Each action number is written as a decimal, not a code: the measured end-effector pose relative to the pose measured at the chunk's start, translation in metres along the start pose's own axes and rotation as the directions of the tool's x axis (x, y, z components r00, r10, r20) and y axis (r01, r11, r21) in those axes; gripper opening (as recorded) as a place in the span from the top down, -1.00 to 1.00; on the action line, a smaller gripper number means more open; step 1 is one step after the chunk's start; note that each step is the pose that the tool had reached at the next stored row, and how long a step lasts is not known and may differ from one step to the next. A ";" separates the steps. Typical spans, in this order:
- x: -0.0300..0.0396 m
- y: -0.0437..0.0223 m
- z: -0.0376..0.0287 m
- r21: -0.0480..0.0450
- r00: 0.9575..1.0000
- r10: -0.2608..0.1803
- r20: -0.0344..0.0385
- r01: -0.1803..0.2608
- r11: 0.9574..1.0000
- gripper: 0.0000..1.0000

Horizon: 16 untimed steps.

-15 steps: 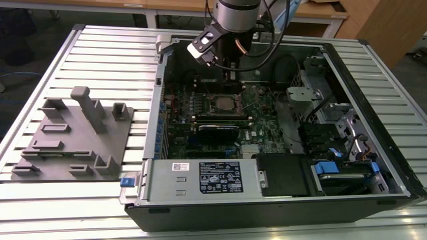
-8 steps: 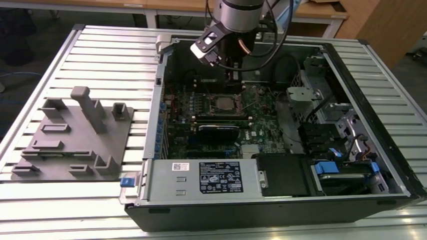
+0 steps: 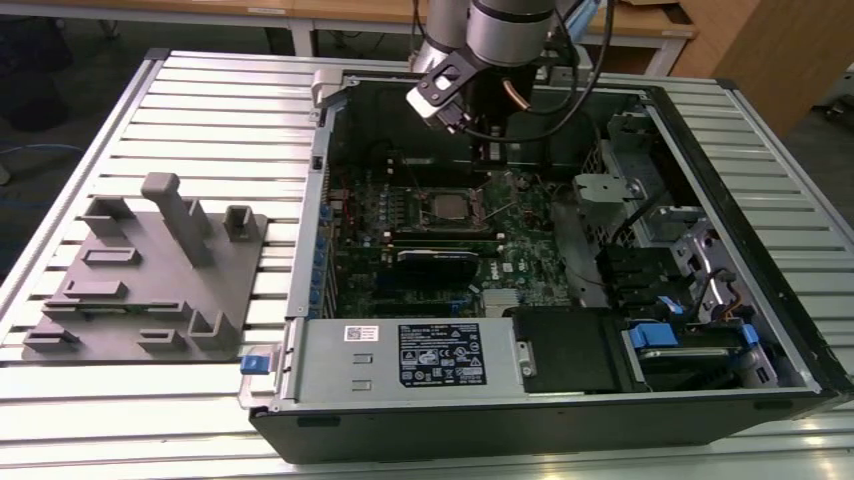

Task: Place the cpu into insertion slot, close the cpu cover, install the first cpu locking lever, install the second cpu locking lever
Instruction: 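Close the cpu cover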

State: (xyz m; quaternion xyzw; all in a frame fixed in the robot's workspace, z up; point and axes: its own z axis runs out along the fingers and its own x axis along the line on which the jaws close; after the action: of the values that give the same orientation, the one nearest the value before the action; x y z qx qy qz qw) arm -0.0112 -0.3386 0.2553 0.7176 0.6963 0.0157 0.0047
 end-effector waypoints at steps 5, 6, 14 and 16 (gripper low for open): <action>0.0004 0.0142 0.0004 0.000 1.000 0.000 0.000 0.000 1.000 0.80; 0.0005 0.0165 0.0004 0.000 1.000 0.000 0.000 0.000 1.000 0.80; 0.0011 0.0371 0.0011 0.000 1.000 0.000 0.000 0.000 1.000 0.80; 0.0013 0.0423 0.0012 0.000 1.000 0.000 0.000 0.000 1.000 0.80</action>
State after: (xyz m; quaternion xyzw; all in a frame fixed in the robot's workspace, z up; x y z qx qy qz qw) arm 0.0311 -0.3386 0.2553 0.7176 0.6962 0.0156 0.0047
